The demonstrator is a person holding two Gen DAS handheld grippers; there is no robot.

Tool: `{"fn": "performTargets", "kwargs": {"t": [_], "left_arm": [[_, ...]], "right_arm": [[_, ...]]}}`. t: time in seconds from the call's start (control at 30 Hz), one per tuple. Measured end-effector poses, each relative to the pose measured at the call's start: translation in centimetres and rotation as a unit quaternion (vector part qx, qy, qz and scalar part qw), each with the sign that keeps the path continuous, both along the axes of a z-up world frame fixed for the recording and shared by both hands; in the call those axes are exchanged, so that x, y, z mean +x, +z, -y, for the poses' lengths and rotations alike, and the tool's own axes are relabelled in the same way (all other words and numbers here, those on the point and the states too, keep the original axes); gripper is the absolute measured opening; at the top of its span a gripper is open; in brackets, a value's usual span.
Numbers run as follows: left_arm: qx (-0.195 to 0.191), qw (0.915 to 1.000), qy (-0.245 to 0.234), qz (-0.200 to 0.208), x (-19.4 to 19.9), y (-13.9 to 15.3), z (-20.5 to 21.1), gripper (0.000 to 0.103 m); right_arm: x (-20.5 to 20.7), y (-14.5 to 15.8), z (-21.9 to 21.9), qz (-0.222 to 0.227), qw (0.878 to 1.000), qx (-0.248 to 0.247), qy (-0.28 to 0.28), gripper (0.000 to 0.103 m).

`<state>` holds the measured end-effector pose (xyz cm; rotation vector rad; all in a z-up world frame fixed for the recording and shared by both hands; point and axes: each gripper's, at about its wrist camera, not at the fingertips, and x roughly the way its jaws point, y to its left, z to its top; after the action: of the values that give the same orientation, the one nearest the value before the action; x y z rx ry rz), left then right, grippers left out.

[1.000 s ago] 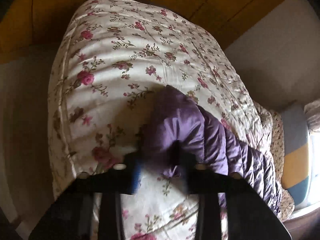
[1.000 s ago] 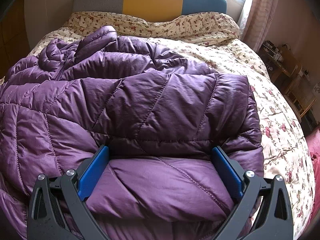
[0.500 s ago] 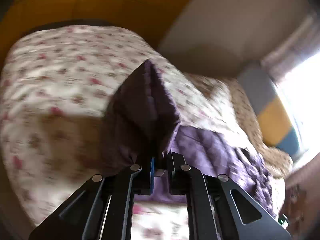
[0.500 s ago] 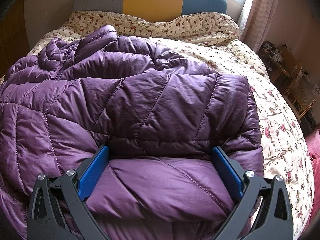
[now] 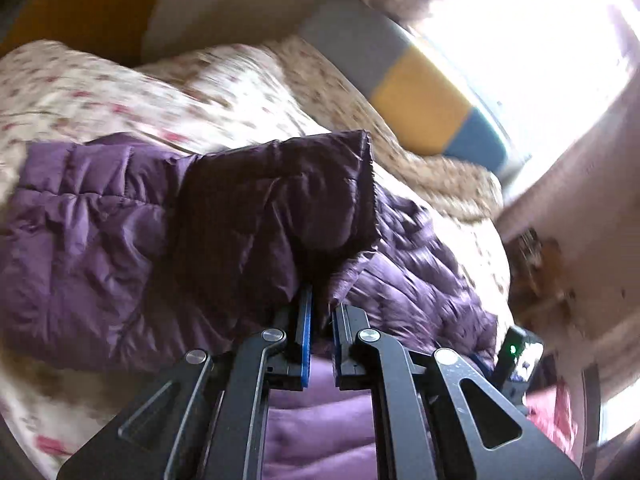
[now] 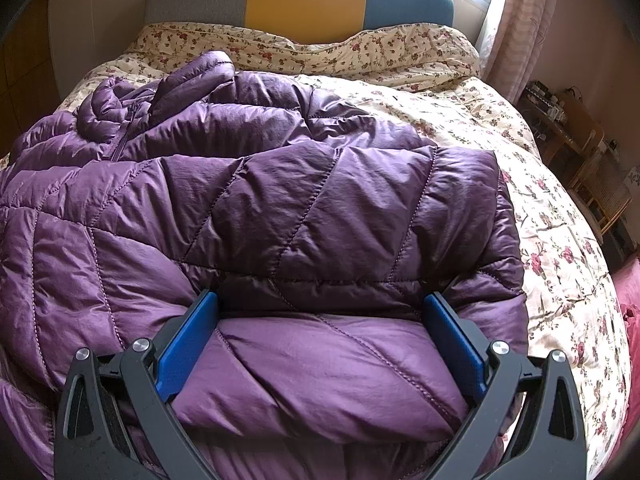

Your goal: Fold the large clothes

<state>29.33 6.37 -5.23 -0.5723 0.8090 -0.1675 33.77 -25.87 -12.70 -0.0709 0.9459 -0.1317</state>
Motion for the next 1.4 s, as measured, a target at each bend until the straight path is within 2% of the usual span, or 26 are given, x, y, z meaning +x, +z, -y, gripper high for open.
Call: {"fn": "performTargets", "kwargs": {"t": [0.2, 0.33, 0.47, 0.53, 0.6, 0.67, 0.7, 0.83, 0.97, 1.23, 1.33, 1.37, 1.4], "left_arm": [[-0.015, 0.9969, -0.076, -0.017, 1.9, -2.1, 5.6, 0.007], [-0.021, 0.9939, -0.105, -0.025, 2.5, -3.5, 7.9, 0.007], [-0.01, 0.9916, -0.124, -0.033, 2.8, -4.4, 8.8, 0.008], [-0.016, 0.9909, -0.13, -0.03, 2.7, -4.4, 8.6, 0.018], [-0.019, 0.9905, -0.133, -0.028, 2.5, -4.1, 8.5, 0.034], [-0.02, 0.991, -0.132, -0.018, 1.6, -3.5, 8.0, 0.046], [-0.019, 0.9913, -0.13, -0.011, 1.1, -3.1, 7.8, 0.048], [-0.006, 0.9929, -0.118, 0.011, -0.5, -1.9, 6.6, 0.048], [0.02, 0.9952, -0.093, 0.023, -2.2, -1.3, 4.7, 0.048], [0.048, 0.9981, -0.035, 0.014, -3.6, -1.7, 0.8, 0.048], [0.063, 0.9978, -0.018, 0.01, -3.9, -1.8, -0.4, 0.048], [0.068, 0.9975, -0.015, 0.01, -3.9, -1.8, -0.7, 0.048], [0.078, 0.9969, -0.013, 0.01, -3.8, -1.8, -0.8, 0.048]], "right_arm": [[0.0, 0.0, 0.0, 0.0, 1.0, 0.001, 0.0, 0.101], [0.1, 0.0, 0.1, 0.0, 1.0, 0.001, 0.0, 0.101], [0.1, 0.0, 0.1, 0.0, 1.0, 0.0, 0.0, 0.101], [0.0, 0.0, 0.0, -0.002, 1.0, -0.001, 0.0, 0.1], [0.0, 0.1, -0.1, -0.003, 1.0, -0.005, 0.0, 0.1], [0.0, 0.4, -0.2, -0.004, 1.0, -0.004, 0.003, 0.098], [0.0, 0.6, -0.3, -0.005, 1.0, -0.003, 0.005, 0.094], [-0.6, 2.3, -0.8, 0.007, 1.0, 0.004, 0.021, 0.085], [-1.5, 4.9, -2.5, 0.033, 0.998, 0.036, 0.048, 0.084], [-2.6, 7.0, -8.1, 0.019, 0.984, 0.135, 0.118, 0.084], [-2.7, 6.9, -10.1, 0.007, 0.978, 0.151, 0.142, 0.077], [-2.7, 6.7, -11.0, 0.0, 0.976, 0.151, 0.154, 0.072], [-2.7, 6.4, -11.9, -0.01, 0.974, 0.151, 0.165, 0.062]]}}
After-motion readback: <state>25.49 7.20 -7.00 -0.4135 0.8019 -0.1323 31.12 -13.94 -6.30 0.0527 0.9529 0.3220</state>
